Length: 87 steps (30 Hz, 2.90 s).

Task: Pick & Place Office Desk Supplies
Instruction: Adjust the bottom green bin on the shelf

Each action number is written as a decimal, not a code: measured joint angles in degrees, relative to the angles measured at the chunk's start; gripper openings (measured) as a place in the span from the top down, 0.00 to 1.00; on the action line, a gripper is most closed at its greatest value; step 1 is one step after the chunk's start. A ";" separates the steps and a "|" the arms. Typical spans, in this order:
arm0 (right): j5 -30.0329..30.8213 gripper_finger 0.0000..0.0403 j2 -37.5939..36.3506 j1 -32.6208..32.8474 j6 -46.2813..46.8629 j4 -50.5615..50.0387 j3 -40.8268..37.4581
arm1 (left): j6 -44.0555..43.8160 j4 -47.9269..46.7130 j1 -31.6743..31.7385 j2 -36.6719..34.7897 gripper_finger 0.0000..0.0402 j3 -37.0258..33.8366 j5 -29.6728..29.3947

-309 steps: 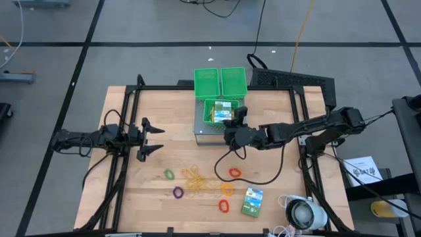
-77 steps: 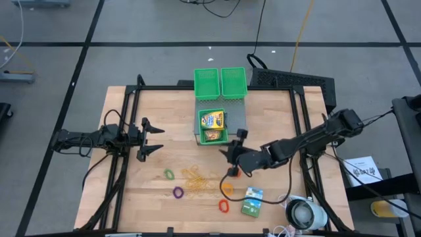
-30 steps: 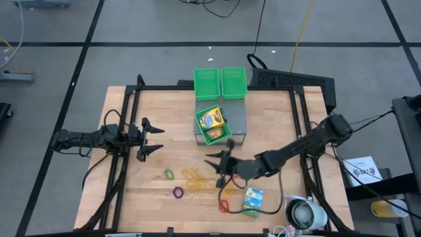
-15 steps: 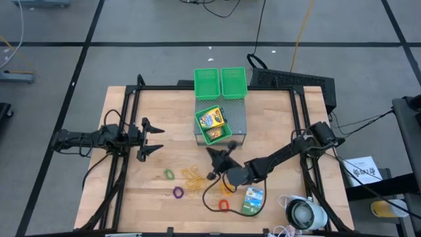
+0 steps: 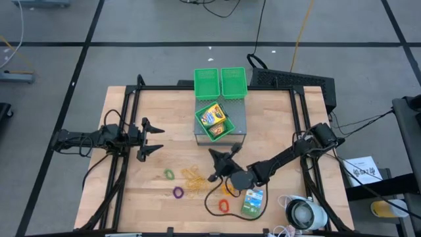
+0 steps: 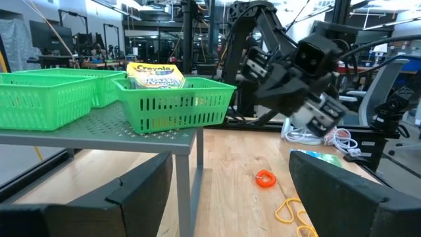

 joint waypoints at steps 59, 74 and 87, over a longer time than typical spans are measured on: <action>-21.54 1.00 -3.99 -2.41 1.93 -11.70 0.04 | 0.00 0.00 -0.01 0.00 0.23 0.00 0.00; -30.41 1.00 -21.81 -8.28 14.00 -34.78 -6.24 | 0.00 0.02 0.02 0.02 0.23 0.00 0.00; -16.33 1.00 -30.78 -11.02 16.75 -19.98 -23.54 | 0.00 0.02 0.00 0.00 0.23 -0.01 0.00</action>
